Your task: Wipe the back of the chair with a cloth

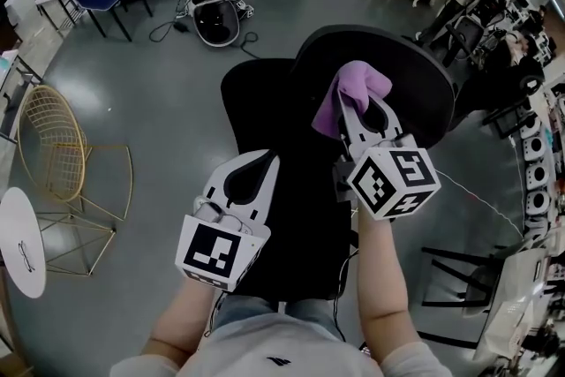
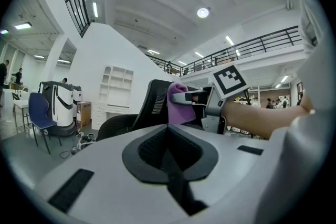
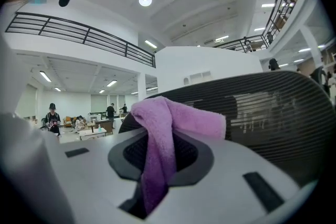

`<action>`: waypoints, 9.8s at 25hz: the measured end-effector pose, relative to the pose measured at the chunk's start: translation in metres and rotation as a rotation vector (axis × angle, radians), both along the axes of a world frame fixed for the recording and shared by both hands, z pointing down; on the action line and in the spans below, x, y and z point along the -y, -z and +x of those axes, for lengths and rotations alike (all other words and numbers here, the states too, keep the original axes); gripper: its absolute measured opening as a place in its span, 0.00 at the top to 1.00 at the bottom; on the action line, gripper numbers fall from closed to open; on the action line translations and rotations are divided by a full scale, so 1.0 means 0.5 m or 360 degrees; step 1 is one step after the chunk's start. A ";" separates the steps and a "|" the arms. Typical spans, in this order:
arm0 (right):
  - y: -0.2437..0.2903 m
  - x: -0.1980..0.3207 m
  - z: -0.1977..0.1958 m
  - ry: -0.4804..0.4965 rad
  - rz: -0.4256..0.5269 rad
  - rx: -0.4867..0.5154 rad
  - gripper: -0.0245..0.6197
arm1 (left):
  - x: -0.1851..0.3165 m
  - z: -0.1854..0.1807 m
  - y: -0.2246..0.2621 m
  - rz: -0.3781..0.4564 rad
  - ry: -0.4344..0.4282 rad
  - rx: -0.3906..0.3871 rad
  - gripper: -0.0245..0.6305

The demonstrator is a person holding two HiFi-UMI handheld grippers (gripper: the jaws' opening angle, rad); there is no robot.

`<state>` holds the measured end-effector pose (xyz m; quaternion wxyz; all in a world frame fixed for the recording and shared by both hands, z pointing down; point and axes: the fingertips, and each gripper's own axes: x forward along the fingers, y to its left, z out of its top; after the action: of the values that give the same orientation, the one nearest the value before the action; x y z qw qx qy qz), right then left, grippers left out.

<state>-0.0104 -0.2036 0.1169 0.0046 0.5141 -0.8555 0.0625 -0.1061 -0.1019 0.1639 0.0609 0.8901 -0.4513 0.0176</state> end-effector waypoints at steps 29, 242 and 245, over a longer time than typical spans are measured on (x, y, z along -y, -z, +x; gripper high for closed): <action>-0.017 -0.059 0.304 -0.0443 -0.0022 -0.0118 0.85 | -0.035 0.145 0.005 0.0013 -0.0193 0.0011 0.95; -0.392 -0.008 0.114 0.0066 -0.0113 -0.0029 0.86 | -0.064 0.155 -0.270 -0.0084 -0.0003 0.0118 0.95; -0.395 -0.009 0.143 0.0040 -0.0113 -0.0033 0.86 | -0.066 0.173 -0.273 -0.0084 -0.0019 0.0119 0.95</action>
<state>0.0609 -0.1993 0.3146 0.0326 0.5036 -0.8589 0.0874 -0.0195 -0.0690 0.3003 0.0672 0.8896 -0.4473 0.0632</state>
